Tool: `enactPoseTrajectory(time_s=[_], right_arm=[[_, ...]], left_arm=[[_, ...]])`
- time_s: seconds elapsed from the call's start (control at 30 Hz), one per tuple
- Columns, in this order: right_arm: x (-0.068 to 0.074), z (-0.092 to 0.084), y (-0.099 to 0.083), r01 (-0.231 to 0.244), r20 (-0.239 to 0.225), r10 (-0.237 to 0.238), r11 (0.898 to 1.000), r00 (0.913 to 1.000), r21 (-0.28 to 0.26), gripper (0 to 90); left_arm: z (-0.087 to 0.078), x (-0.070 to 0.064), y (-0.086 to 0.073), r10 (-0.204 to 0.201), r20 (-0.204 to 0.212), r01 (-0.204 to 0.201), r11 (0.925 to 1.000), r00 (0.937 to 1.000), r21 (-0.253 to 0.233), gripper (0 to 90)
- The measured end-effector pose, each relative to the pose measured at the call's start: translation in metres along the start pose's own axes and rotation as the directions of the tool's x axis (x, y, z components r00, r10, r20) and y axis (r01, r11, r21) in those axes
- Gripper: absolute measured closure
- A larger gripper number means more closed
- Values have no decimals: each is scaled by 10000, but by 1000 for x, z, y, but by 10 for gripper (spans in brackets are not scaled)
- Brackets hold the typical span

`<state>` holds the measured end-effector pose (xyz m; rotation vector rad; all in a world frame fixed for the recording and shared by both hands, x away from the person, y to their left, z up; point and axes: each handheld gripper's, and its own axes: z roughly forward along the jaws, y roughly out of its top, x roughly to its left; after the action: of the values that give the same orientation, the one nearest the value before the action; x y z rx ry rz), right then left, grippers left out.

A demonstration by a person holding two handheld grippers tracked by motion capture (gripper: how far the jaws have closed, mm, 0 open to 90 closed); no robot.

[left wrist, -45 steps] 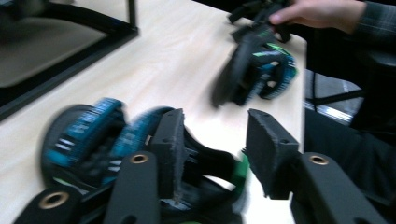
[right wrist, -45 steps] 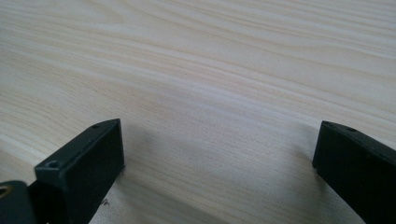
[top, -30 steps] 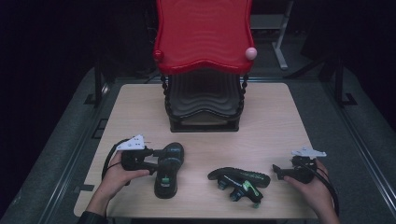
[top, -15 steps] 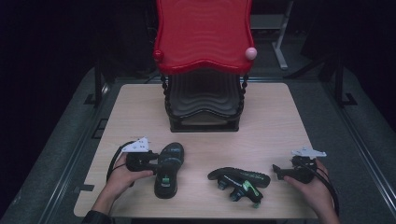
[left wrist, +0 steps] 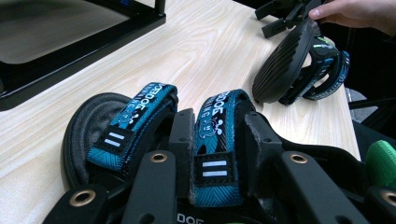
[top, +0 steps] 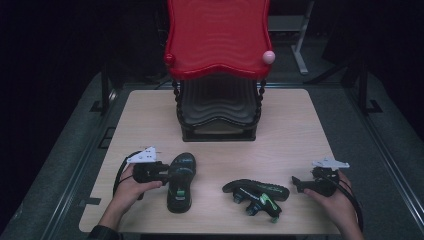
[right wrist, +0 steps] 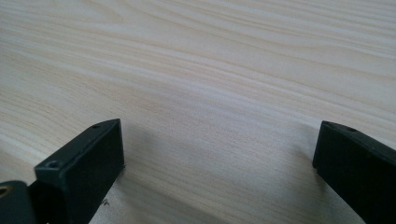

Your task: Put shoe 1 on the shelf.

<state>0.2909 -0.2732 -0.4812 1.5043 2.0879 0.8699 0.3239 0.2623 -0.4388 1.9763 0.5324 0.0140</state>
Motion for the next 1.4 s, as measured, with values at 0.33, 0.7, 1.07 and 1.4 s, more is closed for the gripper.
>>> enactPoseTrajectory(time_s=[0.33,0.7,1.07,1.4], right_arm=[[0,0,0,6,-1,-6,10000,10000,-1,14],[0,0,0,18,-11,-18,10000,10000,1,14],[0,0,0,18,-14,-18,10000,10000,0,14],[0,0,0,27,-21,-27,10000,10000,0,14]], left_arm=[[-6,-5,9,-50,-2,50,9992,10000,-392,680],[-19,-11,30,-42,40,46,9952,10000,-983,681],[-22,-21,60,250,320,-212,9930,9992,-1160,682],[-21,-28,93,445,586,-359,9894,9973,-1405,682]])
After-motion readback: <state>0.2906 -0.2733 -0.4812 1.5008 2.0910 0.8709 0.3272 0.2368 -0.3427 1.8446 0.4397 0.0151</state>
